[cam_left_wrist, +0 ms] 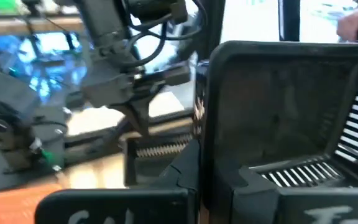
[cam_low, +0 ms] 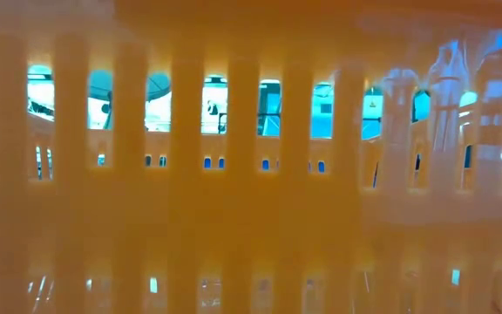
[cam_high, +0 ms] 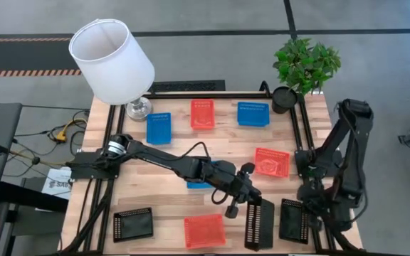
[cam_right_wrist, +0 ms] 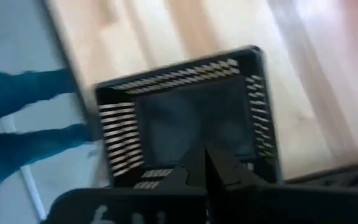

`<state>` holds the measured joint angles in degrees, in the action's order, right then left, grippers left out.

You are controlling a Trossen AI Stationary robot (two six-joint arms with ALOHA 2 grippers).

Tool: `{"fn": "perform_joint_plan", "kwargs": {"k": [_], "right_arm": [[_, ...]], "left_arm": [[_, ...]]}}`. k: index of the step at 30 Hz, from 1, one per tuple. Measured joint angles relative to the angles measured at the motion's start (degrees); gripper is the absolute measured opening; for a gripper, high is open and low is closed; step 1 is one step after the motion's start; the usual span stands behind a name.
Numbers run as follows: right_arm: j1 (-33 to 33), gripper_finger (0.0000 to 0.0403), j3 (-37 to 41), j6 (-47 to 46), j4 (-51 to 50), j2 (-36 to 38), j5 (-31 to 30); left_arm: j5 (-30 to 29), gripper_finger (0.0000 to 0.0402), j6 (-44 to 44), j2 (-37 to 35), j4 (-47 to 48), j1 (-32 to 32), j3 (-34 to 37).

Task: Stack baskets by color
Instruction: Stack the top left black bin on top of the bottom right black bin

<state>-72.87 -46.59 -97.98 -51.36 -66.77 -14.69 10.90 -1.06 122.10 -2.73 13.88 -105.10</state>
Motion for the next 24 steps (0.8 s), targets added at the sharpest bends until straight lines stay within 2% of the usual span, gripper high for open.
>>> {"fn": "perform_joint_plan", "kwargs": {"k": [6, 13, 16, 24], "right_arm": [[6.4, 0.0003, 0.2, 4.0, 5.5, -5.8, 5.1], [12.3, 0.0002, 0.2, 6.7, 5.5, -12.0, 12.0], [14.7, 0.0002, 0.2, 8.3, 5.6, -13.8, 12.5], [18.1, 0.0002, 0.1, 13.5, 7.6, -16.8, 12.4]], "left_arm": [[3.1, 0.0000, -0.8, -0.6, -0.4, -1.1, 0.0], [5.2, 0.0000, -1.8, -1.3, 1.2, -1.3, 0.0], [6.8, 0.0000, -3.3, -1.8, 2.0, -1.3, 0.0], [6.7, 0.0000, -5.8, -4.7, 8.2, -1.6, 0.0]]}}
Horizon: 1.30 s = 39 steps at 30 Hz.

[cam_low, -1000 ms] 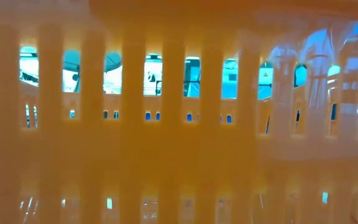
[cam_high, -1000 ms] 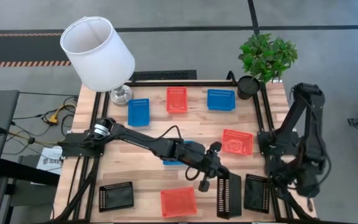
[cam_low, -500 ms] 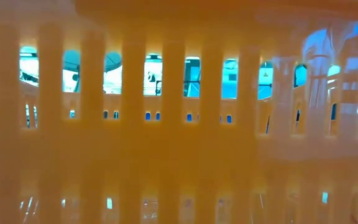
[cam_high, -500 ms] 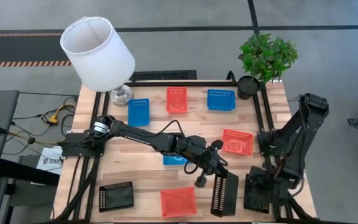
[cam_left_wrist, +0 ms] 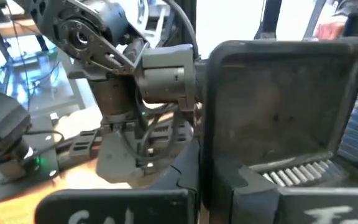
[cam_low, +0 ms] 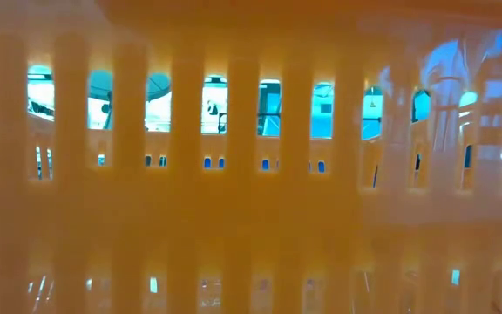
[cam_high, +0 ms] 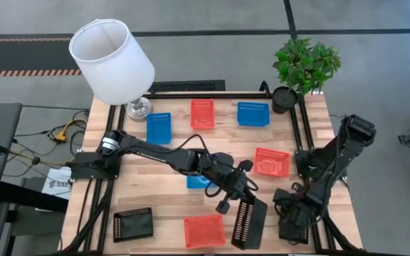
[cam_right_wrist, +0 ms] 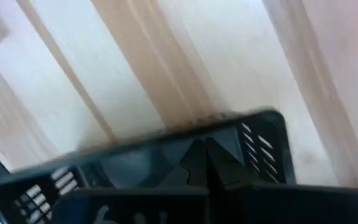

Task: Stack baskets by color
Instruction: Stack the top left black bin on top of the bottom right black bin

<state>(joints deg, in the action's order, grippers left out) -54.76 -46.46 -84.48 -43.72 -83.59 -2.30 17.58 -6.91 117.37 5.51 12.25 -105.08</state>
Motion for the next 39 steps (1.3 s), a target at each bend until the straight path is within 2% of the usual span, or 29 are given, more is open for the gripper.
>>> {"fn": "perform_joint_plan", "kwargs": {"k": [12, 18, 20, 24, 25, 31, 35, 39], "right_arm": [[2.5, 0.0002, -0.1, 2.0, 4.7, 0.3, -1.0], [0.7, 0.0003, -1.8, 1.1, 1.2, 7.6, -1.3], [-1.0, 0.0002, -2.1, -0.6, 1.0, 10.9, -2.8], [-5.2, 0.0003, -2.7, -4.9, 0.3, 17.4, -8.4], [-6.3, 0.0004, -3.0, -5.7, -0.2, 18.8, -10.5], [-13.3, 0.0002, -7.9, -9.7, -10.5, 24.4, -22.1], [-16.0, 0.0005, -11.4, -9.4, -17.1, 25.8, -29.5], [-17.3, 0.0002, -13.6, -7.5, -20.7, 27.6, -34.7]], "left_arm": [[-0.3, 0.0000, -1.5, -0.8, 2.6, -0.1, 0.0], [-0.3, 0.0000, -1.2, -0.8, 3.3, -0.1, 0.1], [-2.0, 0.0000, -1.6, -0.8, 2.9, -0.1, 0.3], [-7.8, 0.0000, -0.9, 0.9, 0.6, -0.1, 0.4], [-8.5, 0.0000, -0.2, 1.9, -2.7, -0.2, 0.3], [-9.1, 0.0000, 8.4, 8.3, -14.1, -0.3, -1.3], [-10.9, 0.0000, 11.6, 14.3, -14.2, 0.3, -7.4], [-11.0, 0.0000, 15.2, 21.5, -13.6, 0.5, -17.0]]}}
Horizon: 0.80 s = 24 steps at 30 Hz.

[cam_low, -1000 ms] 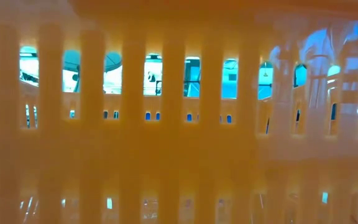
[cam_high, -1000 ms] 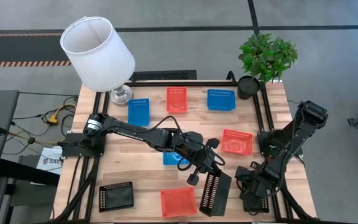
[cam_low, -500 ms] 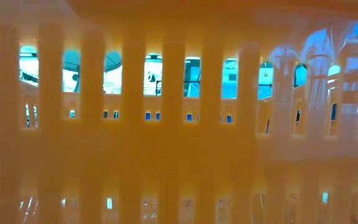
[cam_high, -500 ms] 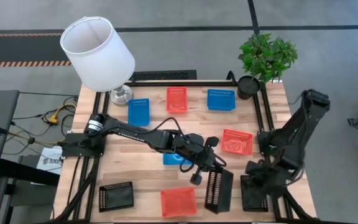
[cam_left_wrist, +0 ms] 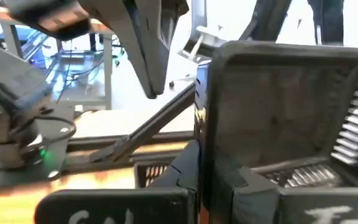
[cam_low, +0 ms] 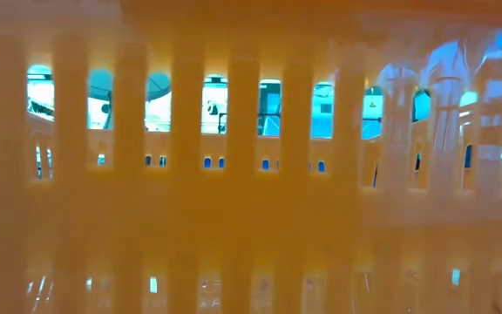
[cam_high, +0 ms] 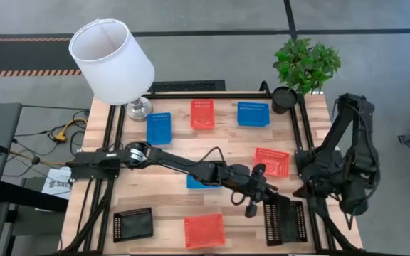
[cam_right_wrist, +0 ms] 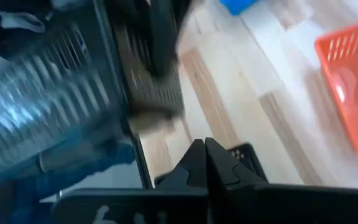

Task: Stack baskets by color
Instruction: Stack the top left black bin on top of the bottom right black bin

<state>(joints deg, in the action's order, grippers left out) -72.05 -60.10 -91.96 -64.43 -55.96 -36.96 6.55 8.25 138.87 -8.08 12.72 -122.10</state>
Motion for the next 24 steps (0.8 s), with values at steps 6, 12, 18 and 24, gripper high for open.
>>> {"fn": "perform_joint_plan", "kwargs": {"k": [6, 12, 18, 24], "right_arm": [[0.1, 0.0005, -3.2, 4.0, -2.8, 2.5, -4.2], [1.1, 0.0003, -6.5, 5.4, -8.6, 4.4, -7.5], [2.6, 0.0003, -7.1, 9.6, -8.1, 5.8, -12.6], [5.8, 0.0005, -7.1, 12.8, -6.7, 5.8, -12.7]], "left_arm": [[-1.4, 0.0000, 2.6, 9.1, 4.5, 0.2, -13.1], [-1.9, 0.0000, 4.3, 9.5, 4.9, 0.4, -10.1], [-3.9, 0.0000, 0.8, 9.5, 5.0, 0.2, -10.1], [-3.9, 0.0000, 0.9, 9.5, 7.9, -0.8, -10.1]]}}
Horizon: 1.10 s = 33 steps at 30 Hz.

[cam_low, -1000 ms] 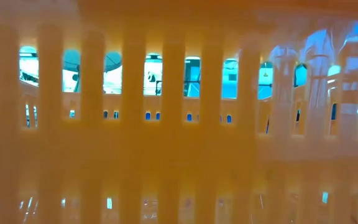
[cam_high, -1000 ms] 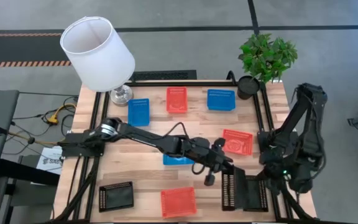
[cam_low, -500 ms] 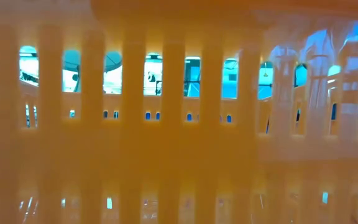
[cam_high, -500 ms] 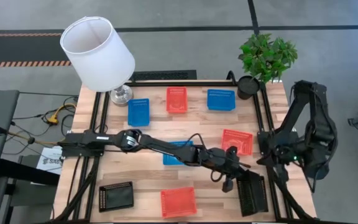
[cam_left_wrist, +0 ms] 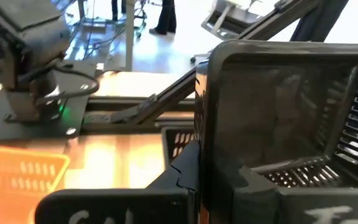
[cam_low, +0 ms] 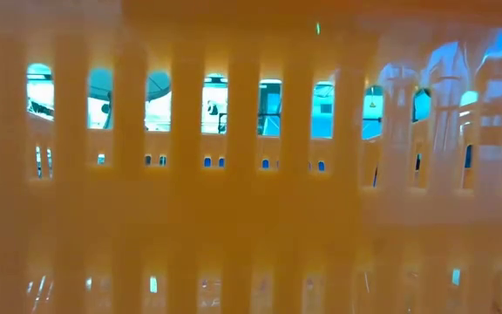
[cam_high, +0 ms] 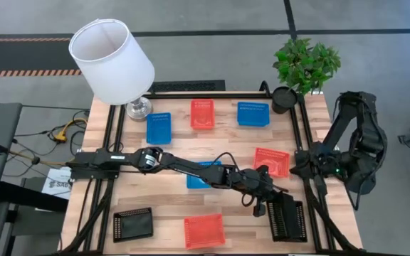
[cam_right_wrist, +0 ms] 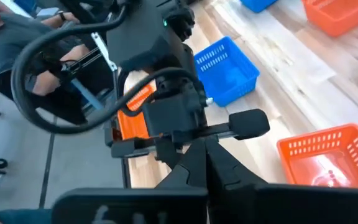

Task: Stack baskets by color
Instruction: Stack the top left black bin on top of the bottom right black bin

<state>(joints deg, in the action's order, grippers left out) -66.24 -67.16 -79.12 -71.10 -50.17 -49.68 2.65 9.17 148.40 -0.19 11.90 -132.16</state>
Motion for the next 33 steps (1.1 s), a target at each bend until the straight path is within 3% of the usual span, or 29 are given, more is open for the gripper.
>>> {"fn": "perform_joint_plan", "kwargs": {"k": [9, 33], "right_arm": [[3.5, 0.0003, 0.0, 1.9, 0.4, 0.0, 0.1], [4.4, 0.0006, 0.0, 4.2, 1.3, 0.4, 0.3]], "left_arm": [[1.7, 0.0000, 0.3, 3.2, -4.7, 0.0, -1.1], [4.4, 0.0000, 1.7, 4.9, -2.5, 0.3, -2.1]]}}
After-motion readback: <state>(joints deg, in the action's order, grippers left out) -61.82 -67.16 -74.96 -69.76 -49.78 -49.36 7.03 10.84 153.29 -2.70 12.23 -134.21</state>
